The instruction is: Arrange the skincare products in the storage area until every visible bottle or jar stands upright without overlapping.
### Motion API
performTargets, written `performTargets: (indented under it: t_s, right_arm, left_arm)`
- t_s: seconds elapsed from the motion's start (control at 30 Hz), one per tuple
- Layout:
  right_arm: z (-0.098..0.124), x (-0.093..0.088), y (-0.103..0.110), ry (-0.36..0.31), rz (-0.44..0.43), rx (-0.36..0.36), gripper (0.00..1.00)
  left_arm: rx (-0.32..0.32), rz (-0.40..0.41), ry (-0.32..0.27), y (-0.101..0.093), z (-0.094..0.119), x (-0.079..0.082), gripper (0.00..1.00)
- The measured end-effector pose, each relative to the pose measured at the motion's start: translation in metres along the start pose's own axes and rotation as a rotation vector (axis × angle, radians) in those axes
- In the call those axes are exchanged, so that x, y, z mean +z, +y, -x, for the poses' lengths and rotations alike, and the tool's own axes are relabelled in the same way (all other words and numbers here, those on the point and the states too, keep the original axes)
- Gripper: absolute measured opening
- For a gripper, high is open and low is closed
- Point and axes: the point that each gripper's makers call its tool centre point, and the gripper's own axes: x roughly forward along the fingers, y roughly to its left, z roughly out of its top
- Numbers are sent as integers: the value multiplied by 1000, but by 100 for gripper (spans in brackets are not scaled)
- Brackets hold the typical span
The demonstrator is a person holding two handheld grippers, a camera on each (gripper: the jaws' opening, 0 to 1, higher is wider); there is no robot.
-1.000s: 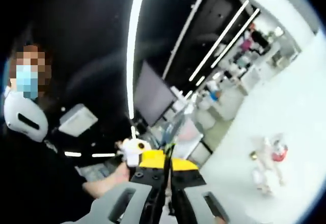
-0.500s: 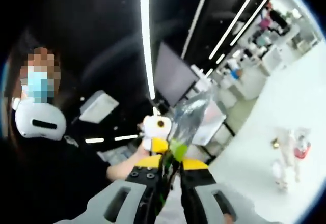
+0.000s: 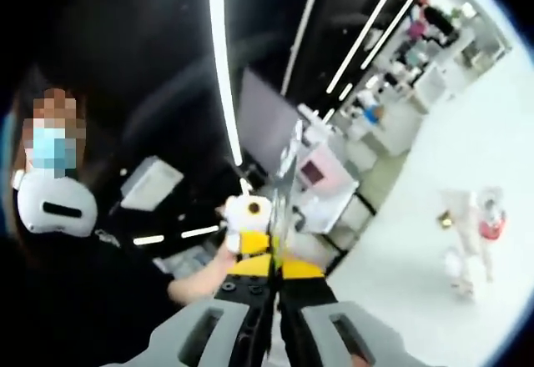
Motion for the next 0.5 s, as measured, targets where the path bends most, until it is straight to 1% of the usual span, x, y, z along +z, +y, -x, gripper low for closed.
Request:
performTargets:
  t_s: [0.03,0.1,0.2,0.3,0.4,0.43,0.47,0.5]
  right_arm:
    - [0,3,-1,-17,-8,-1,0]
    - [1,6,-3,-31,-25,-6,0]
    - [1,6,-3,-22,-13,-5,0]
    - [-1,7,-4,-35,-33,-9,0]
    - [-4,5,-7,-35,-40,-20,0]
    - [-4,5,-7,-36,-43,-23,0]
    - [-5,4,-8,-36,-46,-26,0]
    - [-5,3,-8,-33,-48,-29,0]
  left_arm:
    - [-8,8,7,-1,0,-4,12]
    - [-13,12,14,-4,-1,-9,13]
    - [3,13,-2,-1,-1,-11,10]
    - [28,29,-23,5,0,-13,6]
    - [54,44,-46,9,0,-15,6]
    - [65,57,-80,11,1,-11,4]
    - [51,77,-96,10,2,-9,0]
    - [31,127,-101,5,3,-9,0]
